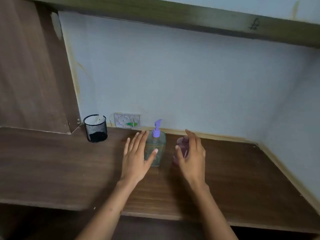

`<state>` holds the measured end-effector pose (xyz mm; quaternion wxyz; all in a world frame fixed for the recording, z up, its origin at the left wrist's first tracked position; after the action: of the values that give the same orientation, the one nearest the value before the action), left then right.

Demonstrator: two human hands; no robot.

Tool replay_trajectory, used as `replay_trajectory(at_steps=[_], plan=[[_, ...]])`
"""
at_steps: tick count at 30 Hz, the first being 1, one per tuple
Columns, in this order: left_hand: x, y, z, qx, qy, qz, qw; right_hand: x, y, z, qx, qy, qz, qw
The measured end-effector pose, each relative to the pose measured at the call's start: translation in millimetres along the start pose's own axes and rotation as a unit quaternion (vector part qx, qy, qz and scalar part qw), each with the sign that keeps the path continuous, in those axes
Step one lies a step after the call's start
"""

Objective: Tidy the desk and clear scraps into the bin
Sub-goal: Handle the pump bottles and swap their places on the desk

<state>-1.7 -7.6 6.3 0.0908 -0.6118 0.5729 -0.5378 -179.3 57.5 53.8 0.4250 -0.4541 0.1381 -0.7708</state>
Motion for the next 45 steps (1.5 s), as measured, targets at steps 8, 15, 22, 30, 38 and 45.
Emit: replay_trajectory(at_steps=[8,15,22,30,38,45], plan=[[4.0,1.5,8.8,-0.059,0.025,0.031,0.997,5.8,11.7,-11.9,0.037,0.031,-0.011,0.999],[-0.1,-0.9,-4.7,-0.205,-0.021,0.027,0.978,1.0,15.3,-26.5,0.113,0.122,0.009,0.986],[-0.9,11.8,-25.1,-0.249,-0.094,-0.012,0.964,1.5,22.0,-38.1,0.150,0.176,0.027,0.973],[5.1,20.0,-33.0,-0.218,-0.123,-0.041,0.967,7.9,16.6,-50.4,0.134,0.194,-0.003,0.972],[9.5,6.8,-31.9,-0.266,-0.154,-0.011,0.951,9.3,3.6,-66.6,0.107,0.219,-0.022,0.970],[19.6,6.6,-11.5,-0.364,-0.115,0.099,0.919,8.1,2.1,-19.1,0.151,0.042,-0.094,0.983]])
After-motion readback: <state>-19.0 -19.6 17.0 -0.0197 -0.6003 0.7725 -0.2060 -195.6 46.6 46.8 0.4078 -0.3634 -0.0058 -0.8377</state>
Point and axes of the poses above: each hand's wrist, its own x-axis towards the middle knuckle, its own y-axis out of the palm, z = x × y, the point moved 1 cm from there along x, towards the middle knuckle, and after that the axes turned 6 degrees about z, right-handed, at the moved point
